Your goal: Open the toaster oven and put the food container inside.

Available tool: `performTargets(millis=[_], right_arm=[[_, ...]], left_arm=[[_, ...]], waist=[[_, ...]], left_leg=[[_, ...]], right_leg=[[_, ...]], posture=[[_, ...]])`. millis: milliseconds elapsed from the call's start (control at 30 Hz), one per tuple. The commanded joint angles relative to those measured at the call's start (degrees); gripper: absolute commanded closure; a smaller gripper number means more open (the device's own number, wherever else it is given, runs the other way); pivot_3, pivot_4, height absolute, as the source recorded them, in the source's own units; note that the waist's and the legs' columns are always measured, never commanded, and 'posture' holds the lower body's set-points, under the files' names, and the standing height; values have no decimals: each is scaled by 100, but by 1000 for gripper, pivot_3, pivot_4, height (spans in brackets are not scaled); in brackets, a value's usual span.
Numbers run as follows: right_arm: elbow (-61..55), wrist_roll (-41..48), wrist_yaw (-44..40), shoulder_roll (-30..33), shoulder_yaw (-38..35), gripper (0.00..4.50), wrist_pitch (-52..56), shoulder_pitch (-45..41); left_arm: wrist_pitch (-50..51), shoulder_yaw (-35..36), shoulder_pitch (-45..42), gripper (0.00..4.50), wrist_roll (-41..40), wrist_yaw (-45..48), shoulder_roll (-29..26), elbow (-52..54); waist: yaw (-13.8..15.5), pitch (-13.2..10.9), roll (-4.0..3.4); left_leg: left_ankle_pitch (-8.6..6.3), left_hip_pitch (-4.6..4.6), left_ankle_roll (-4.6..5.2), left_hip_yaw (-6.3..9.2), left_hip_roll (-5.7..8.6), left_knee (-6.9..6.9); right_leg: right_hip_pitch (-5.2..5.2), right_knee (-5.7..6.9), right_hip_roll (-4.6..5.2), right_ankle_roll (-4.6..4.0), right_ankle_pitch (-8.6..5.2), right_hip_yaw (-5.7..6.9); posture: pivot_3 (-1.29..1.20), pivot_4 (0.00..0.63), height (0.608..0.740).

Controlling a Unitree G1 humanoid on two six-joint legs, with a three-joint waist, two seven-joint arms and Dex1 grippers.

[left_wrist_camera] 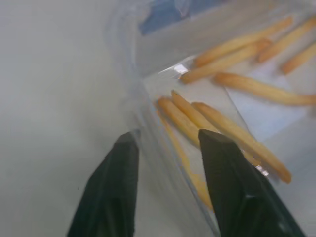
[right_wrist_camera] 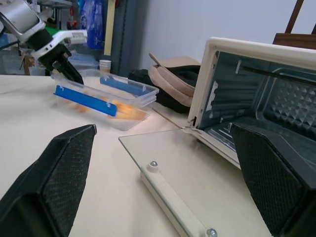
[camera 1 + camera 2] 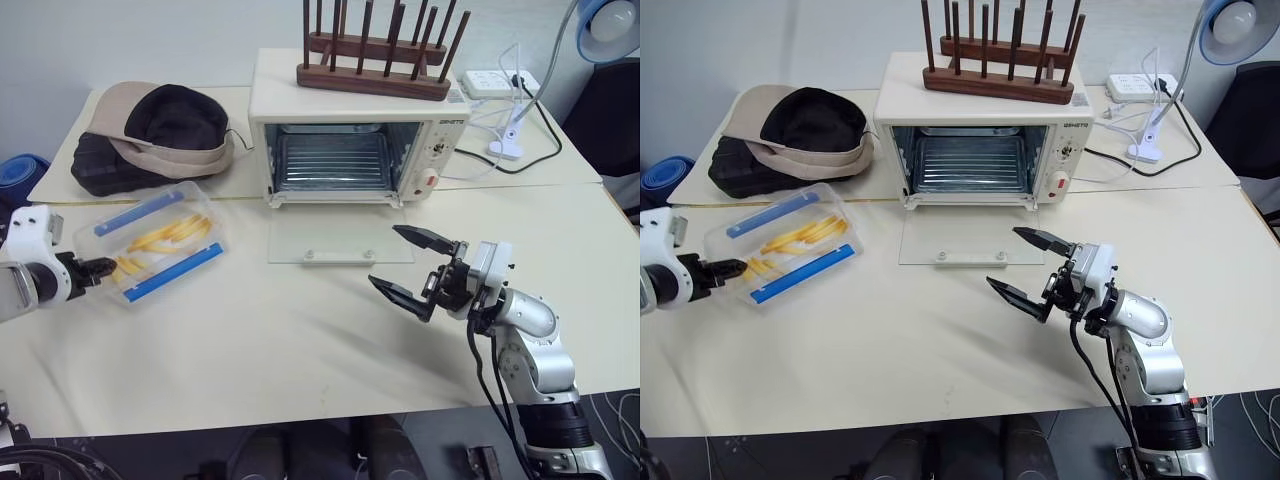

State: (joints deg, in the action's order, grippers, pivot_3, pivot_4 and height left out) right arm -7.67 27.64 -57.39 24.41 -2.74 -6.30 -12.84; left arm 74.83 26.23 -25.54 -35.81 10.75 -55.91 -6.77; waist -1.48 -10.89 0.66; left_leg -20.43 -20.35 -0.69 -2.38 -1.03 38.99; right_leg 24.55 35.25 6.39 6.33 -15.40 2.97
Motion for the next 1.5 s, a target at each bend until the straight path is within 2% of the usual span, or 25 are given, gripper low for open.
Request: performTargets(millis=[33, 133, 167, 333, 500, 700, 933, 967, 1067, 1233, 1300, 1400, 1500], right_arm=[[-227, -24, 86, 95, -162, 0, -131, 65], [-211, -60, 153, 174, -254, 0, -144, 137], [-201, -57, 163, 217, -309, 0, -147, 184], [-168, -61, 183, 366, -509, 0, -196, 407], [-121, -107, 287, 538, -851, 0, -308, 825], [-480, -117, 518, 531, -981, 0, -287, 1265], [-1055, -122, 936, 435, -933, 0, -113, 1621], [-1137, -108, 1012, 419, -939, 0, -70, 1665], [-1290, -89, 1109, 404, -928, 0, -16, 1734], [-1753, 113, 1290, 479, -969, 0, 384, 1941], [-1962, 208, 1332, 615, -983, 0, 703, 2007], [-2395, 577, 1236, 990, -932, 0, 1426, 2158], [-2841, 792, 1187, 1589, -685, 650, 2409, 2324]], left_arm=[[25, 140, -244, 3644, 102, 105, -93, 137], [394, 62, -756, 4416, -26, 52, 66, 434], [569, -79, -1016, 4436, -91, 44, 147, 606], [1541, -532, -1957, 4436, -80, -42, 558, 1086], [1767, -954, -2668, 4436, -63, -259, 1528, 1410], [1643, -1233, -3095, 4436, 314, -683, 2918, 1224], [672, -1553, -3262, 4436, 822, -708, 3701, 575], [620, -1523, -3291, 4087, 879, -730, 3768, 445], [237, -1713, -3240, 3127, 998, -490, 3667, 350], [-630, -1166, -3198, 1553, 768, -115, 3725, 343], [-1001, -1138, -3072, 1553, 711, 329, 3429, 444], [-1636, -1431, -2712, 1553, 772, 1491, 2519, 485], [-2742, -1707, -2094, 2191, 780, 3220, 1573, 512]], waist=[[0, 0, 3], [8, -3, 11], [33, -5, 19], [130, -5, 34], [155, -6, 35], [131, -6, 35], [140, -6, 35], [149, -6, 35], [149, -6, 35], [163, -6, 35], [151, -6, 35], [91, -6, 31], [119, -6, 31]], left_leg=[[0, 0, 1, 0, 1, 0], [0, -1, 1, 0, 6, 0], [1, -4, 3, 3, 8, 2], [2, -8, 5, 3, 16, 10], [5, -9, 9, 3, 20, 12], [10, -5, 8, -7, 20, 14], [16, 1, 0, -11, 19, 15], [16, 1, 1, -11, 20, 15], [17, 0, 2, -14, 21, 15], [17, -2, 2, -14, 20, 16], [17, -2, 2, -16, 20, 16], [17, 2, 2, -30, 16, 12], [17, 5, -1, -39, 9, 11]], right_leg=[[0, 0, 1, 0, 0, 0], [0, 1, 3, 1, 0, 0], [1, 3, 3, 1, 1, 3], [-1, 5, 5, 9, 5, 1], [-3, 5, 4, 11, 6, 2], [0, 14, 1, 15, 8, -10], [-2, 16, -4, 15, 8, -13], [-2, 16, -4, 15, 8, -13], [-2, 14, -2, 15, 8, -13], [-3, 14, -3, 15, 8, -9], [-2, 14, -2, 15, 8, -10], [0, 15, -7, 14, 8, -13], [-1, 15, -15, 10, 5, -12]], posture=[[0, 150, 740], [0, 150, 740], [0, 150, 740], [0, 150, 740], [0, 150, 740], [0, 150, 740], [0, 150, 740], [0, 150, 740], [0, 150, 740], [0, 150, 740], [0, 150, 740], [0, 150, 740], [0, 150, 740]])
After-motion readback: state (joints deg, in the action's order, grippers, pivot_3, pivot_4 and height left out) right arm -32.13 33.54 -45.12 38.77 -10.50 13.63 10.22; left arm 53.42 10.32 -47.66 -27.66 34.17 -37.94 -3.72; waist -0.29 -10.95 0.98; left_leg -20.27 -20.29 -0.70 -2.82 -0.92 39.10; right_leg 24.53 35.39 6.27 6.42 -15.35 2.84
